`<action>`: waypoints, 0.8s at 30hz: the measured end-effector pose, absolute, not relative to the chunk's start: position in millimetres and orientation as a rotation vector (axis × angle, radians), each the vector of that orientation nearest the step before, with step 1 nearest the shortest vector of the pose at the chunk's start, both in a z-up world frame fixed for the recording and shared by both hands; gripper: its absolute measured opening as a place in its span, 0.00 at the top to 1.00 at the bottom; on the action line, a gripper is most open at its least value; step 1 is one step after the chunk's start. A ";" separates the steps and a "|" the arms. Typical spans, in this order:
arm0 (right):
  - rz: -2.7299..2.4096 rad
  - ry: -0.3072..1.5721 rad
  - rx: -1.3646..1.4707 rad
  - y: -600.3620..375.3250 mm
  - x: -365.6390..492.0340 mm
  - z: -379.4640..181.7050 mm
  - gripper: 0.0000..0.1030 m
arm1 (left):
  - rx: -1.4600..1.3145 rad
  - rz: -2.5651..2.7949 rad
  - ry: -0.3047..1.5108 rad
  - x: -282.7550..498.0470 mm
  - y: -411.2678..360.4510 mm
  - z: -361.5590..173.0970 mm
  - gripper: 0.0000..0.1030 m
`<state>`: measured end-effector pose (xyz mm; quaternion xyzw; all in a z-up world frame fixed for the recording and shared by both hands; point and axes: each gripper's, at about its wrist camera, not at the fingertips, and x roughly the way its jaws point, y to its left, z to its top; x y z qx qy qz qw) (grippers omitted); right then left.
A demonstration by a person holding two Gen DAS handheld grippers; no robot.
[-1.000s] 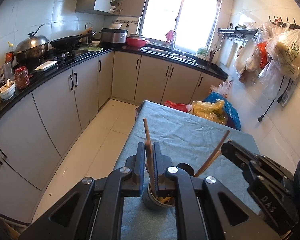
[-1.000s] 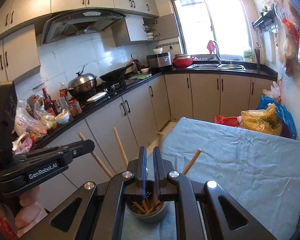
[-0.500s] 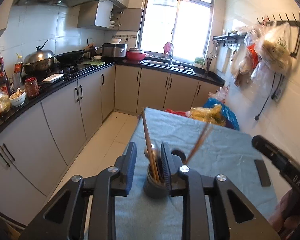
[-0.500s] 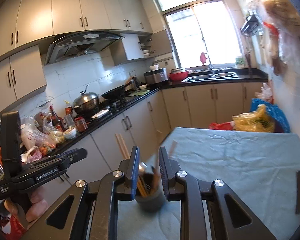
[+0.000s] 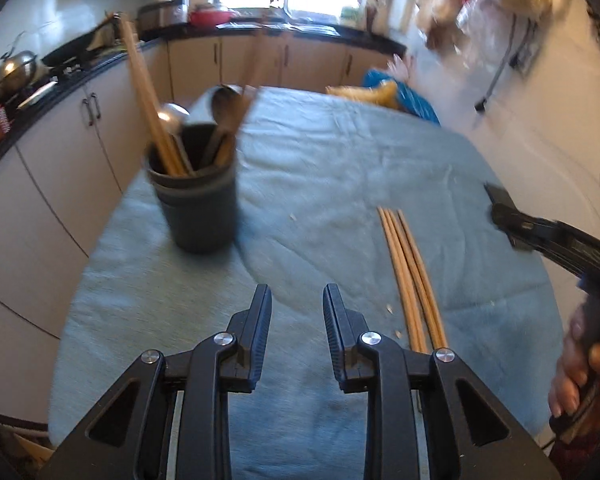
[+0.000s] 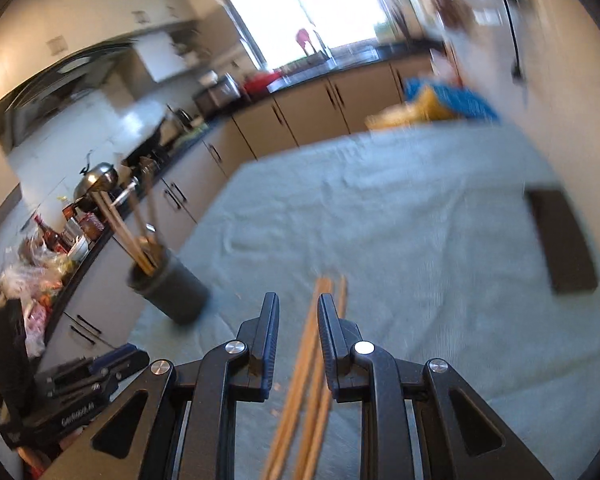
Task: Organize utensils
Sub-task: 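Move both tools back down to the remaining wooden chopsticks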
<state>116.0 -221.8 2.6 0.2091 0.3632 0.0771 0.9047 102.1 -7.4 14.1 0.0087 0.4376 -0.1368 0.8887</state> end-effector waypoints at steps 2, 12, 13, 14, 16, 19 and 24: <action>0.154 0.814 0.478 -230.7 128.0 -12.6 0.79 | 0.043 -0.281 0.927 100.1 -14.5 9.7 0.75; 0.136 0.983 0.495 -228.3 186.7 -56.9 0.79 | 0.087 -0.293 0.974 101.8 -17.9 -2.1 0.75; 0.131 0.990 0.484 -226.8 191.3 -58.6 0.79 | 0.087 -0.294 0.976 102.9 -17.4 -3.0 0.75; 0.124 1.000 0.470 -225.3 195.4 -60.1 0.79 | 0.085 -0.294 0.978 103.6 -16.5 -4.0 0.75; 0.110 1.022 0.420 -217.2 205.0 -62.2 0.80 | 0.083 -0.295 0.983 105.1 -15.6 -5.1 0.75; 0.084 1.046 0.362 -211.2 212.7 -65.8 0.81 | 0.079 -0.294 0.991 108.3 -15.2 -7.7 0.75; 0.072 1.074 0.277 -202.3 218.2 -72.9 0.84 | 0.085 -0.298 1.004 113.7 -19.2 -9.3 0.75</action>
